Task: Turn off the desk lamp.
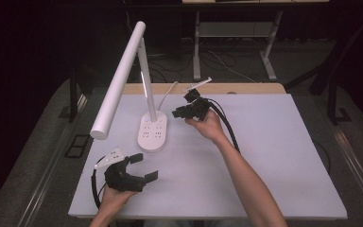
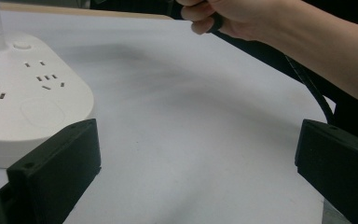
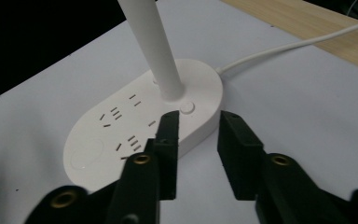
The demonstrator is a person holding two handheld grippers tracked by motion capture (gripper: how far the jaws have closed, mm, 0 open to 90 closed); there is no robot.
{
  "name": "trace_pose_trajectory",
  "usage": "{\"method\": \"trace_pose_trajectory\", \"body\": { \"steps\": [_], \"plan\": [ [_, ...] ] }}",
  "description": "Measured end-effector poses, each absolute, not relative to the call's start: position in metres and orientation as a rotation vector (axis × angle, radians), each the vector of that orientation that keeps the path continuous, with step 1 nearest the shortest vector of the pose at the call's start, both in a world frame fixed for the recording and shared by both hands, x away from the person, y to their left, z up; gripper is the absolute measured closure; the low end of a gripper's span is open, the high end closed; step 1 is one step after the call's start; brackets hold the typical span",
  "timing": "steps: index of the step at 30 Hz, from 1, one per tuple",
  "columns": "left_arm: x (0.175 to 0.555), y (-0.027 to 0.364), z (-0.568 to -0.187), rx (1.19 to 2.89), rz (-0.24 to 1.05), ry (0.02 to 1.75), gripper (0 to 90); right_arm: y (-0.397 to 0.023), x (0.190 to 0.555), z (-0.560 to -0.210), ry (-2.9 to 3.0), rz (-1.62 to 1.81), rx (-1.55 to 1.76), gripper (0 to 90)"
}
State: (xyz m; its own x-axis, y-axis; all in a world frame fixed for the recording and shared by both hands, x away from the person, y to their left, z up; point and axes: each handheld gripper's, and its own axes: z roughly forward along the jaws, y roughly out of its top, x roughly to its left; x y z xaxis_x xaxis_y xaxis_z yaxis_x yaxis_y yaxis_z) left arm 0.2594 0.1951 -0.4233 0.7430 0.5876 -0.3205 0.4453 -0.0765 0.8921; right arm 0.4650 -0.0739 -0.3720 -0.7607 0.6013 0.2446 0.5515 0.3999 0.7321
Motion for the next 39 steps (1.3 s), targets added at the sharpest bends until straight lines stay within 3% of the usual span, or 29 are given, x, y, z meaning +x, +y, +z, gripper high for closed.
{"method": "trace_pose_trajectory", "body": {
  "steps": [13,18,39],
  "plan": [
    [0.258,0.194,-0.423,1.704,0.138,0.827,0.0,-0.110,0.442,-0.350,2.513,1.347,1.091,25.7],
    [0.257,0.193,-0.423,1.708,0.138,0.824,0.0,-0.123,0.434,-0.347,2.518,1.344,1.106,0.0],
    [0.257,0.190,-0.423,1.716,0.138,0.822,0.0,-0.190,0.381,-0.350,2.462,1.406,1.132,0.7]
  ]
}}
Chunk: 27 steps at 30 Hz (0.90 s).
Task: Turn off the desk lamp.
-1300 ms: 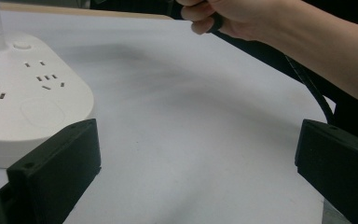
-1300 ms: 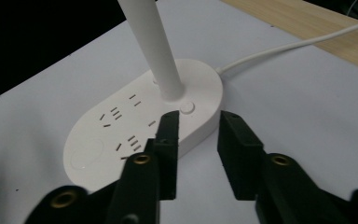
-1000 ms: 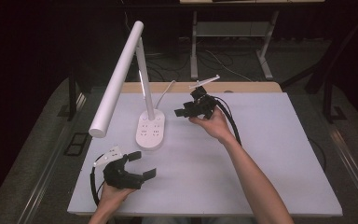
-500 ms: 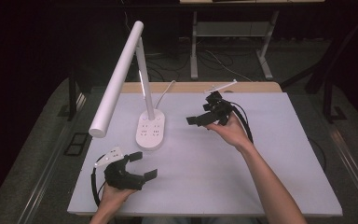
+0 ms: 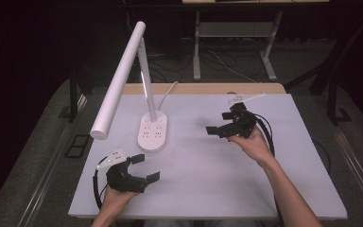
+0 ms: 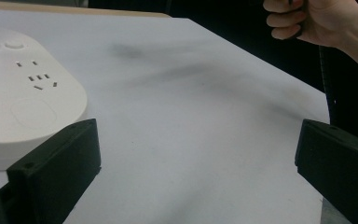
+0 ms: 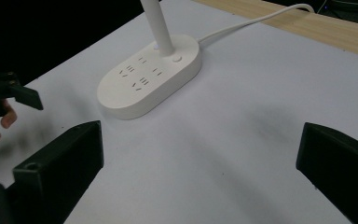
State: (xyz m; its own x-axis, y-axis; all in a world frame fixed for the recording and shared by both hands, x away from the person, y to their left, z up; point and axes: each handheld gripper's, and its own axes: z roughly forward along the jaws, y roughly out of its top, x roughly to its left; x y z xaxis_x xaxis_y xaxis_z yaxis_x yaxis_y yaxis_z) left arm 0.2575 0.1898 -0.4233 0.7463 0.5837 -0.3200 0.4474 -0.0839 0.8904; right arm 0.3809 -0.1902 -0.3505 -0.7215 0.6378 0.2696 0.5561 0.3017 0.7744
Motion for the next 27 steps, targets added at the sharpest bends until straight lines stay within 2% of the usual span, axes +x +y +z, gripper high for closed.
{"method": "trace_pose_trajectory", "body": {
  "steps": [15,27],
  "plan": [
    [0.257,0.189,-0.423,1.721,0.141,0.821,0.0,-0.237,0.341,-0.367,2.402,1.396,1.177,0.7],
    [0.257,0.188,-0.423,1.724,0.148,0.820,0.0,-0.280,0.288,-0.384,2.283,1.423,1.232,0.7]
  ]
}}
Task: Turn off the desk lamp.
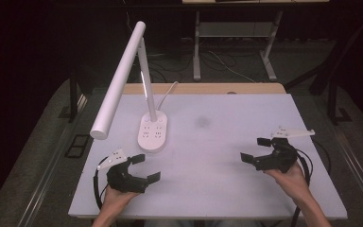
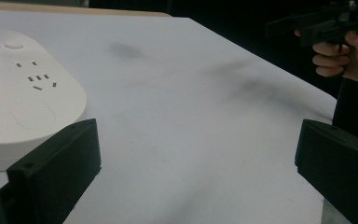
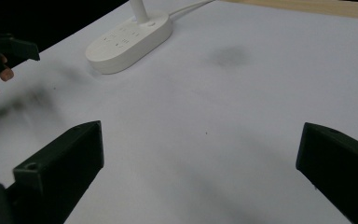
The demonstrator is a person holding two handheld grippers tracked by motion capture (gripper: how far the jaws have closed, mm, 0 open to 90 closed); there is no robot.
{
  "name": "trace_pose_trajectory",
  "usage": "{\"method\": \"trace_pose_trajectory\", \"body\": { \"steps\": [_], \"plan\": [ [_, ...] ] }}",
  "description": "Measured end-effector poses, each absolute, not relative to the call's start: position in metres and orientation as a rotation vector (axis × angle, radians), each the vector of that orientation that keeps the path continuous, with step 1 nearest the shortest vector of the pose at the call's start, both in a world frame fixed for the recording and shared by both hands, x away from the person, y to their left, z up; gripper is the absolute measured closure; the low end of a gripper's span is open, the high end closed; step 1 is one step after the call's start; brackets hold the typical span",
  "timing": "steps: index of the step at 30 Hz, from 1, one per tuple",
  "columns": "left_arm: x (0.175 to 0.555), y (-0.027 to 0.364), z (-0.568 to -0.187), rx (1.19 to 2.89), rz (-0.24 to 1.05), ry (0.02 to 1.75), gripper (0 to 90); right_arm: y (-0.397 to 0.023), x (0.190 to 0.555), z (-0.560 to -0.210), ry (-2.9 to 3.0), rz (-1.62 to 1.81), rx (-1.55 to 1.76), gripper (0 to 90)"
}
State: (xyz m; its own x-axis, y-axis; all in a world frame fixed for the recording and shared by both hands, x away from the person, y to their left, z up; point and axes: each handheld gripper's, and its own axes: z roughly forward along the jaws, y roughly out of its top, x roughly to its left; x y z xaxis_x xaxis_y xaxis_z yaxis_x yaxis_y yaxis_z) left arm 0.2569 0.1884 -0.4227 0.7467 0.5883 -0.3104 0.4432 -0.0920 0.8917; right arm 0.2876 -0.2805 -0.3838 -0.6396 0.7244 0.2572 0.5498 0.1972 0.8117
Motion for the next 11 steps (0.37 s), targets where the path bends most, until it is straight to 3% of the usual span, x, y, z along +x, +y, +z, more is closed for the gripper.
{"method": "trace_pose_trajectory", "body": {
  "steps": [11],
  "plan": [
    [0.259,0.187,-0.423,1.732,0.145,0.819,0.0,-0.300,0.252,-0.413,2.217,1.426,1.296,0.7]
  ]
}}
